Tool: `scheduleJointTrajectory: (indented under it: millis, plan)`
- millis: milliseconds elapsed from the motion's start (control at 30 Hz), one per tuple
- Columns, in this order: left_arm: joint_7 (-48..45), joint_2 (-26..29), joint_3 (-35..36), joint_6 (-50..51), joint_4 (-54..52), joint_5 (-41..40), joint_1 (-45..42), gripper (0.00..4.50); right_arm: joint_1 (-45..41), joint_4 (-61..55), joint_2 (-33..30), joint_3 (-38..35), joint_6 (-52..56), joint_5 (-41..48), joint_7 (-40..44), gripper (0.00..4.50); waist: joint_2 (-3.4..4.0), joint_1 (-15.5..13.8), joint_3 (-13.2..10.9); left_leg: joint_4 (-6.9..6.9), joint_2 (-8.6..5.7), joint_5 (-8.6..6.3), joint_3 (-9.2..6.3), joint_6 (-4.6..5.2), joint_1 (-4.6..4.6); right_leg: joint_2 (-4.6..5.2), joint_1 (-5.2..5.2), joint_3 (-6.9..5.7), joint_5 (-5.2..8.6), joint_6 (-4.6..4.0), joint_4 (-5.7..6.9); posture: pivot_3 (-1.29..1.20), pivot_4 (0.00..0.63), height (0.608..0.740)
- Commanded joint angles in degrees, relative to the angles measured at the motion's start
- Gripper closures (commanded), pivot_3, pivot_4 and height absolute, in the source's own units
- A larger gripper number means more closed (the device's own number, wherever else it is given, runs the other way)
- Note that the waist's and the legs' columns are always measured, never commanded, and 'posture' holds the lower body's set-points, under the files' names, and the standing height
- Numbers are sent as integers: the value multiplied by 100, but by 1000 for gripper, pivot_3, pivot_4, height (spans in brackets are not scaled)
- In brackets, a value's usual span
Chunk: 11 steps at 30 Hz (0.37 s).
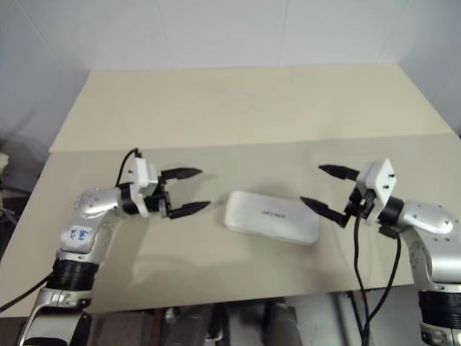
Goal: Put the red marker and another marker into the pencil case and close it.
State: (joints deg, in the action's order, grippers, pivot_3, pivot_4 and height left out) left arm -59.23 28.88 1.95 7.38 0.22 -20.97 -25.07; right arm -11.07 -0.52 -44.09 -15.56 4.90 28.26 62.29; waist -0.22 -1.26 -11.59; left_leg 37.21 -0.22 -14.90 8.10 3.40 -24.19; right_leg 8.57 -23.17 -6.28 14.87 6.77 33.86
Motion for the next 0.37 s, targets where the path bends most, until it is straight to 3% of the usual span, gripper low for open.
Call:
scheduleJointTrajectory:
  millis: [33, 367]
  plan:
    - [50, 112, 225, 62, -348, -254, 67, 32, 104, 219, -163, -325, -393, -16, 241, 0, 0, 3, 0, -3, 0, 0, 5, 0, 0, 0, -4, 2, 0, 0, 1, 0, 150, 740]
    - [295, 118, 35, -47, -338, -6, 26, 32, 38, 706, 119, -134, -882, -155, 306, 0, 0, 24, 0, 2, 2, 1, 18, -2, 2, 0, -13, 13, -5, 0, 8, 0, 150, 740]
